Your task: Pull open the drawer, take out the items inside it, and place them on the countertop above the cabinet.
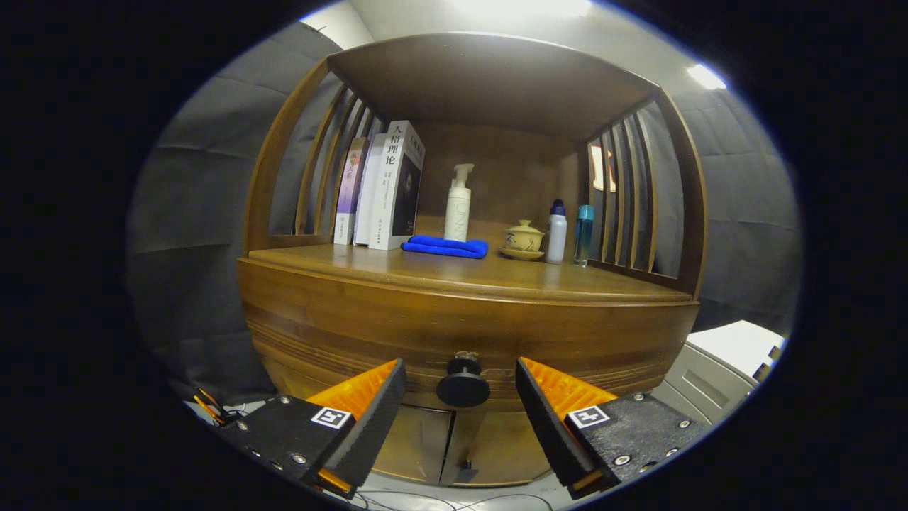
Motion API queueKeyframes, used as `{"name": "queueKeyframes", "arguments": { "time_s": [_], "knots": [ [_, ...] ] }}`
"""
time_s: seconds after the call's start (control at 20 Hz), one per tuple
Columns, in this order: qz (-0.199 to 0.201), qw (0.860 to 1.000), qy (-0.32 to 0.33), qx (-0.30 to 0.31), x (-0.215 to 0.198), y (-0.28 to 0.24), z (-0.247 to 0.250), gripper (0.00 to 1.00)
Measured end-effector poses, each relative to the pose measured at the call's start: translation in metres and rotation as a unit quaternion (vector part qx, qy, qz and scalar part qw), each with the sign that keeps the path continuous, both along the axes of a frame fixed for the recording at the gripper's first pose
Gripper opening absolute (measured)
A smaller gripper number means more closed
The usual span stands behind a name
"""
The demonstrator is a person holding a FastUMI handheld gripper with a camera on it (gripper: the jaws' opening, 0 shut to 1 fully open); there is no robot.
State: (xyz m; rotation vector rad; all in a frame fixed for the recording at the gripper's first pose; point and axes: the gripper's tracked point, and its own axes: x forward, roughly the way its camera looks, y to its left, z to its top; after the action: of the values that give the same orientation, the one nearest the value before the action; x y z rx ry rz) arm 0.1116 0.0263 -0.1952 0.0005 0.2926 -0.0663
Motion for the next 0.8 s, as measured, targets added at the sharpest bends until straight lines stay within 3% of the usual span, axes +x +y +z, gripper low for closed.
{"name": "queueKeyframes", "arguments": {
  "time_s": [0.25,0.55,0.8],
  "knots": [
    [-0.009,1.000,0.011,0.010,0.017,0.003,-0.017,0.87],
    [-0.037,0.999,0.000,0.018,0.022,-0.007,-0.021,0.50],
    [-0.038,0.999,-0.010,0.021,0.021,-0.007,-0.022,0.45]
  ]
}}
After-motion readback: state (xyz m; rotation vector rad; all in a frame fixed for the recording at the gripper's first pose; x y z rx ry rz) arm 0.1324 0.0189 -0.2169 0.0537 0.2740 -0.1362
